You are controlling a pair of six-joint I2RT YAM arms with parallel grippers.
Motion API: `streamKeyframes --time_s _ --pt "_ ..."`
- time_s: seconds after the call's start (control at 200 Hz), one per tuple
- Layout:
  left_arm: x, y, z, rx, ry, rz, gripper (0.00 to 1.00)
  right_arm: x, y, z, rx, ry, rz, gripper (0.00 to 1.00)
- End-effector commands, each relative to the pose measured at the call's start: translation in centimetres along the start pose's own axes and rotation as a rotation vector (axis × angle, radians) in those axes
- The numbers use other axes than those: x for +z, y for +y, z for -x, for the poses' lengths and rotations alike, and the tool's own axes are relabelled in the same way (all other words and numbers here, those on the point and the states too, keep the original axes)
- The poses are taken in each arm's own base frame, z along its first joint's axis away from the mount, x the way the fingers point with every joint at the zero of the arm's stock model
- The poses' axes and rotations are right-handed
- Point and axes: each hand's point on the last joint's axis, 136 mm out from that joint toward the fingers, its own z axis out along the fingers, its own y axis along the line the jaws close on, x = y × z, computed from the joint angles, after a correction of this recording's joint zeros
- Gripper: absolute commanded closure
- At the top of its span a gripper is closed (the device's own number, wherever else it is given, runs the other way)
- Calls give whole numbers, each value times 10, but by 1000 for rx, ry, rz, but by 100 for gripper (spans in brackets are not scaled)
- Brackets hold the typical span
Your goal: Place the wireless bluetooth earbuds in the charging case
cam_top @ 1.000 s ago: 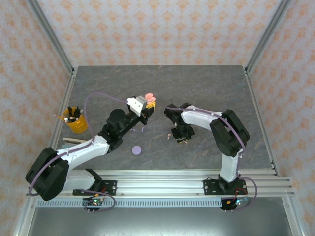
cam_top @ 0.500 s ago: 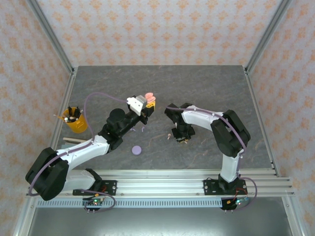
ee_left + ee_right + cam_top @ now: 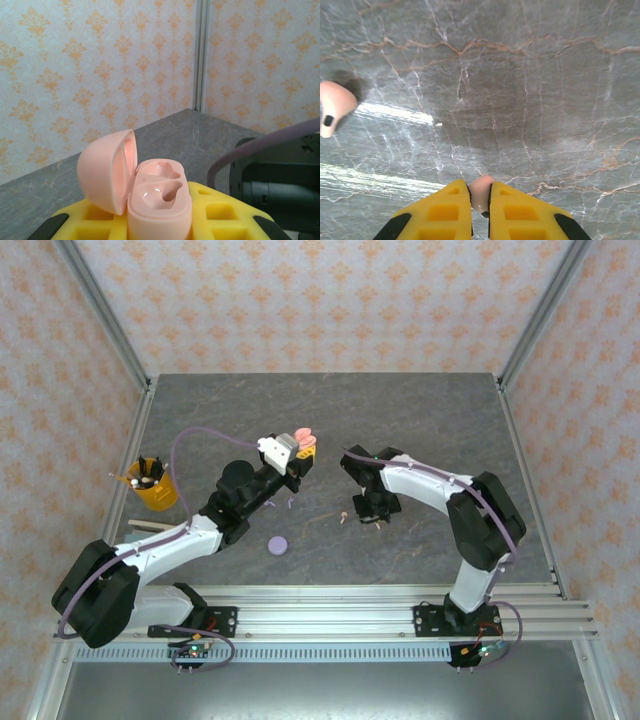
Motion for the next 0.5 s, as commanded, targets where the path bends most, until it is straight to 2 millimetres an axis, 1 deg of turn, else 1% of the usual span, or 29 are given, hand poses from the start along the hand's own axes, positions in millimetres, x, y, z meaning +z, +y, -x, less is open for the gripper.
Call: streamKeyframes --time_s 0.0,0.305,0.495 --pt "3 -4 14 -7 -31 -16 100 -4 -4 4 43 -40 4 88" --pt "4 -4 14 -11 -31 -19 100 11 -6 8 84 -64 -10 89" --pt "4 -4 13 -10 -26 -20 100 14 -9 14 123 -115 -14 90"
